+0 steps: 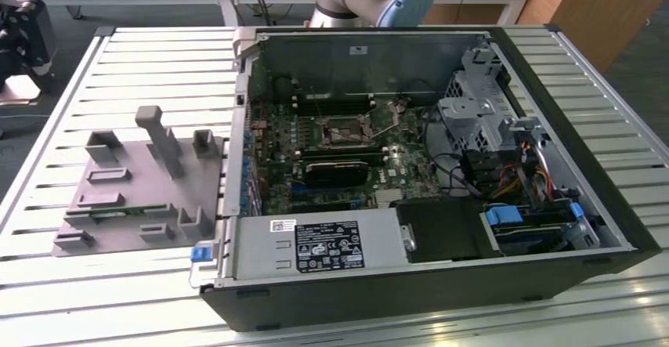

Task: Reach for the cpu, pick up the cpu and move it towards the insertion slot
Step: 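Pick up the cpu and move it towards the insertion slot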

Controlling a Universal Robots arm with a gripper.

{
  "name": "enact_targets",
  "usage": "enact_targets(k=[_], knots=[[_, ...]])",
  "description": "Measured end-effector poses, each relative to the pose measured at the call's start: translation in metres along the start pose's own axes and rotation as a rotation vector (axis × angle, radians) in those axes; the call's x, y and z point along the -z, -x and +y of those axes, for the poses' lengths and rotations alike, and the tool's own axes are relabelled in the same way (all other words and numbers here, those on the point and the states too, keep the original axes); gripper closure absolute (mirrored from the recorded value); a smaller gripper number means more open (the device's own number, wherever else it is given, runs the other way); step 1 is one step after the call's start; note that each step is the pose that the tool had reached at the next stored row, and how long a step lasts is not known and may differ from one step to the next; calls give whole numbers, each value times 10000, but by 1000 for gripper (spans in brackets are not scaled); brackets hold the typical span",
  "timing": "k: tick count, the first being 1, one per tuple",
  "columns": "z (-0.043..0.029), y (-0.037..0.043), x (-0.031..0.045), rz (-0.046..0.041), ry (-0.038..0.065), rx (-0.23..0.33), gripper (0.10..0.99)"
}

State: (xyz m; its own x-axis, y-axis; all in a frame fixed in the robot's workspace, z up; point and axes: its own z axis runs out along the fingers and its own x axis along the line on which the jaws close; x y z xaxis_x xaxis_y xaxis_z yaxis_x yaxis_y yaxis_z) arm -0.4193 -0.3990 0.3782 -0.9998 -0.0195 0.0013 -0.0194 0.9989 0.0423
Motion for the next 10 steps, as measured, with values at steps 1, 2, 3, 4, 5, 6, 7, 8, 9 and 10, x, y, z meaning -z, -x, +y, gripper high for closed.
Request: enact_targets(k=[1, 2, 3, 4, 5, 6, 7, 8, 9, 10], knots=[[2, 0, 26, 1, 0, -2, 545], [5, 0, 51, 1, -1, -4, 545], [8, 0, 78, 0, 0, -5, 545], [10, 0, 108, -1, 0, -7, 545], [12, 0, 138, 1, 0, -10, 545], [14, 0, 163, 1, -1, -14, 545], [14, 1, 182, 1, -1, -16, 545], [15, 8, 188, -2, 1, -19, 545], [15, 19, 188, -2, 1, -21, 545], [15, 32, 189, -1, 1, -21, 545]])
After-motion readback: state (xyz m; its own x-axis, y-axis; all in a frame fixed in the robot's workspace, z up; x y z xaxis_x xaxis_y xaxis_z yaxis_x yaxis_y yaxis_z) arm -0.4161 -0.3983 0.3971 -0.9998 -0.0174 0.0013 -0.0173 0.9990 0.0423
